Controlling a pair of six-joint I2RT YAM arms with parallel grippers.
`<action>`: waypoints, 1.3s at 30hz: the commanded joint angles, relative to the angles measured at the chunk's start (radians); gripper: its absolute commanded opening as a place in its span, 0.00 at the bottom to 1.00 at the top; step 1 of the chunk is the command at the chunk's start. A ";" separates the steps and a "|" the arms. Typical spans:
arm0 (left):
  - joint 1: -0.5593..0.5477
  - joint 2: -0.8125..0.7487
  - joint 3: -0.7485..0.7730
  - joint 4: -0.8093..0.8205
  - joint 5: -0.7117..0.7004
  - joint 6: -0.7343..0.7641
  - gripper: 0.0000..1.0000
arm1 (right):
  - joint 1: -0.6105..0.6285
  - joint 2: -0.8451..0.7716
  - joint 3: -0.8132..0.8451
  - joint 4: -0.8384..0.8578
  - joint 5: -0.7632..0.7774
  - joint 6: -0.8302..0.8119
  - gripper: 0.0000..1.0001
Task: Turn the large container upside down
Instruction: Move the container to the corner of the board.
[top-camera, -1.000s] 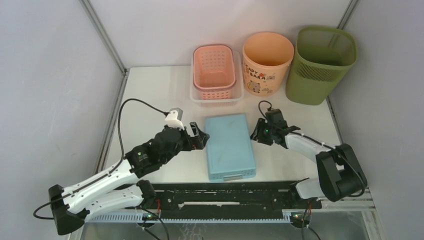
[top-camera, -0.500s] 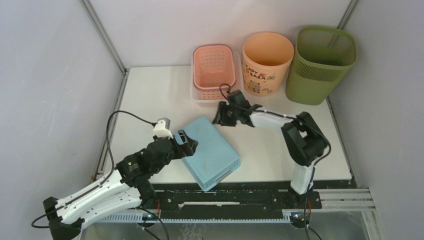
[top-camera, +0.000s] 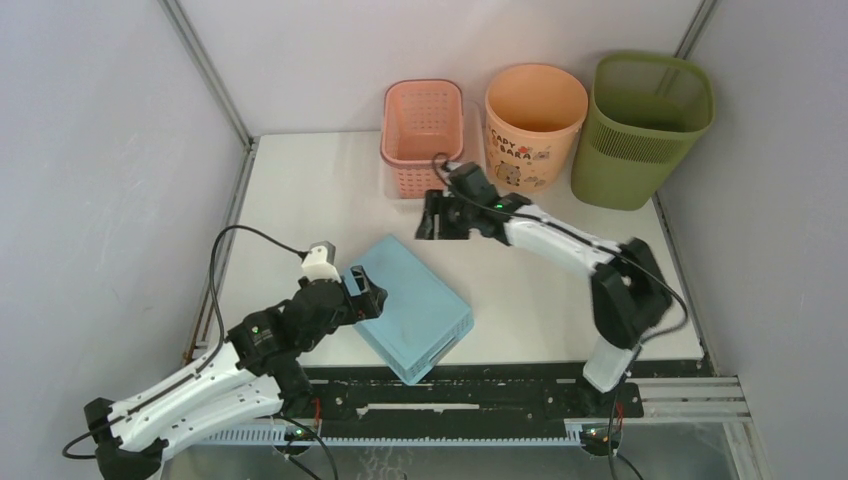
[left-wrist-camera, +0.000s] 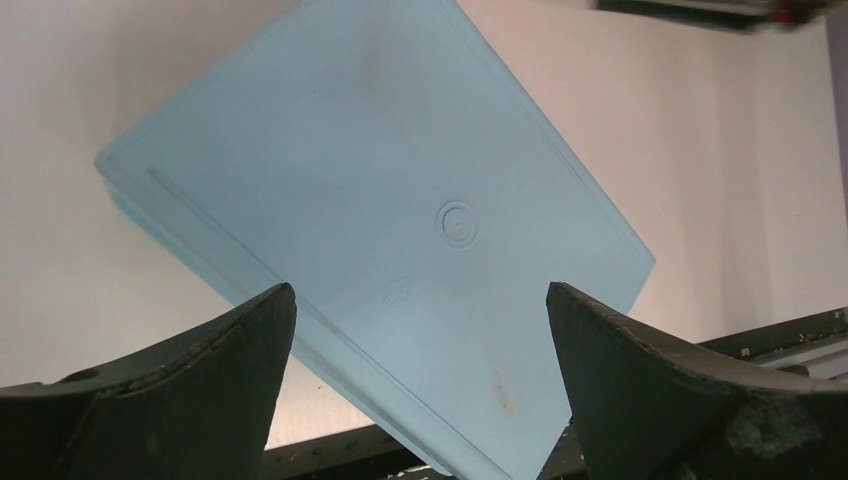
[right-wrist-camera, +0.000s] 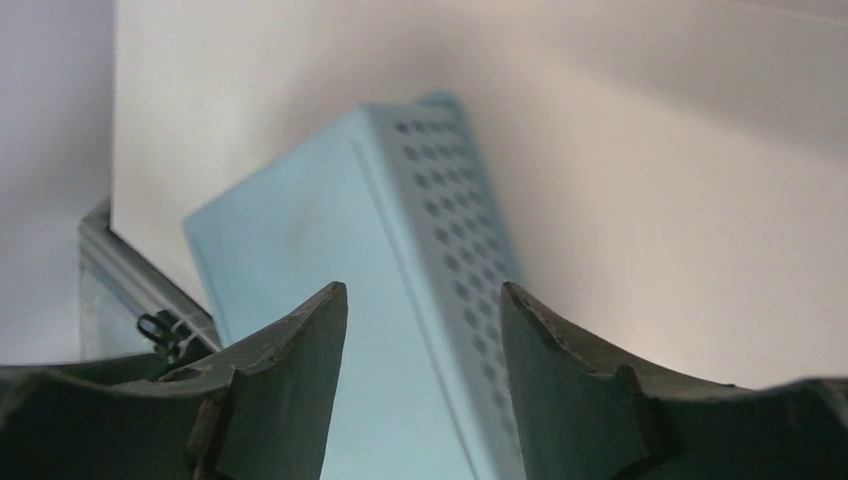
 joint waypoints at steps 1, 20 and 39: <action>0.005 0.014 0.062 -0.002 0.010 0.009 1.00 | -0.018 -0.270 -0.127 -0.127 0.165 -0.078 0.66; 0.005 0.078 0.067 0.035 0.044 0.011 0.98 | 0.100 -0.775 -0.811 0.009 0.212 0.136 0.57; 0.004 -0.125 0.032 -0.299 -0.051 -0.209 1.00 | 0.145 -0.168 -0.417 0.316 0.026 0.138 0.58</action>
